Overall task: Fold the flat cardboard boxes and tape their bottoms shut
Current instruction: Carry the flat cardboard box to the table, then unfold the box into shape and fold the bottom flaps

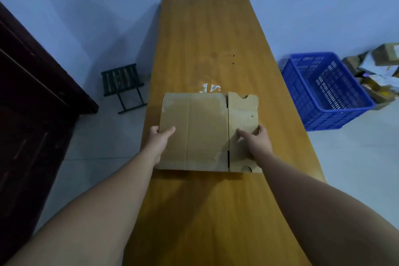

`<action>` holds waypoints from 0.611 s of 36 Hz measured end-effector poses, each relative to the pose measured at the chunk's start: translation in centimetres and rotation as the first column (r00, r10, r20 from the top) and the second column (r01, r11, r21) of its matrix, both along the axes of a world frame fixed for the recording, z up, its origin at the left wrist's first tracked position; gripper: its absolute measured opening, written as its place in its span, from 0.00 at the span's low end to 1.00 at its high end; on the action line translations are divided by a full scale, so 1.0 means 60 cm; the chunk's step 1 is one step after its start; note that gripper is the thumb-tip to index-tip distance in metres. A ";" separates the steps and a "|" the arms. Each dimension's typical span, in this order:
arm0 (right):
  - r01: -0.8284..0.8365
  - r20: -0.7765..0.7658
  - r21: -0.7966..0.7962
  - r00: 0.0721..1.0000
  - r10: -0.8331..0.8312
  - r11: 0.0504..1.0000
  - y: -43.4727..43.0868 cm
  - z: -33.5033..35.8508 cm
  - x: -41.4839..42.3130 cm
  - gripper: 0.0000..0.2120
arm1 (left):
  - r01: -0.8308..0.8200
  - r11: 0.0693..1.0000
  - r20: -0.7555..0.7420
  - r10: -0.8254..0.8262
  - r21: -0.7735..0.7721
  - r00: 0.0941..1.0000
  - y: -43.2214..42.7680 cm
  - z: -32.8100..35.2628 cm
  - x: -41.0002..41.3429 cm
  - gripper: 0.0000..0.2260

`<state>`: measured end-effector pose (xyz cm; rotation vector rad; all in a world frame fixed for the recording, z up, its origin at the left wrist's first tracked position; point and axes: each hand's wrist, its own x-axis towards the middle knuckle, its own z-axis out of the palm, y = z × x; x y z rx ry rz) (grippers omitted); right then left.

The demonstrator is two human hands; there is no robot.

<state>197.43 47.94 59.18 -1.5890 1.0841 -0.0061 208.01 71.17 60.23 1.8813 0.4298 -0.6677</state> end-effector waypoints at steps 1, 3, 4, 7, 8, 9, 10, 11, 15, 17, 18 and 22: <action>-0.003 -0.001 -0.019 1.000 0.003 1.000 -0.003 -0.007 0.010 0.37 | 0.014 1.000 0.005 -0.014 0.003 1.000 -0.003 -0.008 0.010 0.31; -0.013 -0.012 -0.049 1.000 0.012 0.999 -0.008 -0.022 0.030 0.38 | 0.036 0.999 0.011 -0.037 0.027 0.999 -0.009 -0.025 0.024 0.33; -0.028 -0.027 -0.074 0.999 0.026 0.997 -0.010 -0.029 0.038 0.40 | 0.041 0.998 0.013 -0.042 0.045 0.999 -0.011 -0.034 0.030 0.33; -0.123 -0.113 -0.190 0.988 0.103 0.974 -0.012 -0.055 0.058 0.45 | 0.034 0.994 0.038 -0.038 0.101 0.999 -0.018 -0.063 0.043 0.33; -0.150 -0.149 -0.224 0.982 0.118 0.963 -0.011 -0.063 0.062 0.46 | 0.026 0.989 0.059 -0.035 0.144 0.998 -0.021 -0.072 0.047 0.33; -0.168 -0.183 -0.251 0.975 0.123 0.953 -0.010 -0.072 0.065 0.46 | 0.018 0.980 0.074 -0.034 0.200 0.997 -0.023 -0.080 0.049 0.32; -0.182 -0.210 -0.280 0.970 0.125 0.942 -0.007 -0.078 0.066 0.45 | 0.010 0.966 0.080 -0.032 0.260 0.996 -0.026 -0.087 0.051 0.31; -0.193 -0.228 -0.311 0.966 0.124 0.931 -0.005 -0.085 0.068 0.45 | 0.008 0.950 0.083 -0.035 0.313 0.996 -0.029 -0.091 0.051 0.30; -0.197 -0.240 -0.347 0.964 0.116 0.917 -0.001 -0.095 0.074 0.44 | 0.018 0.886 0.085 -0.065 0.463 0.994 -0.042 -0.092 0.052 0.25; -0.196 -0.249 -0.324 0.962 0.117 0.926 -0.002 -0.092 0.077 0.44 | 0.046 0.833 0.063 -0.096 0.551 0.993 -0.043 -0.086 0.054 0.24; -0.199 -0.263 -0.311 0.958 0.117 0.929 -0.002 -0.089 0.078 0.44 | 0.071 0.811 0.046 -0.120 0.580 0.992 -0.044 -0.083 0.054 0.25; -0.171 -0.353 -0.261 0.933 0.071 0.950 -0.002 -0.065 0.084 0.42 | 0.023 0.904 0.080 -0.063 0.426 0.995 -0.046 -0.075 0.051 0.30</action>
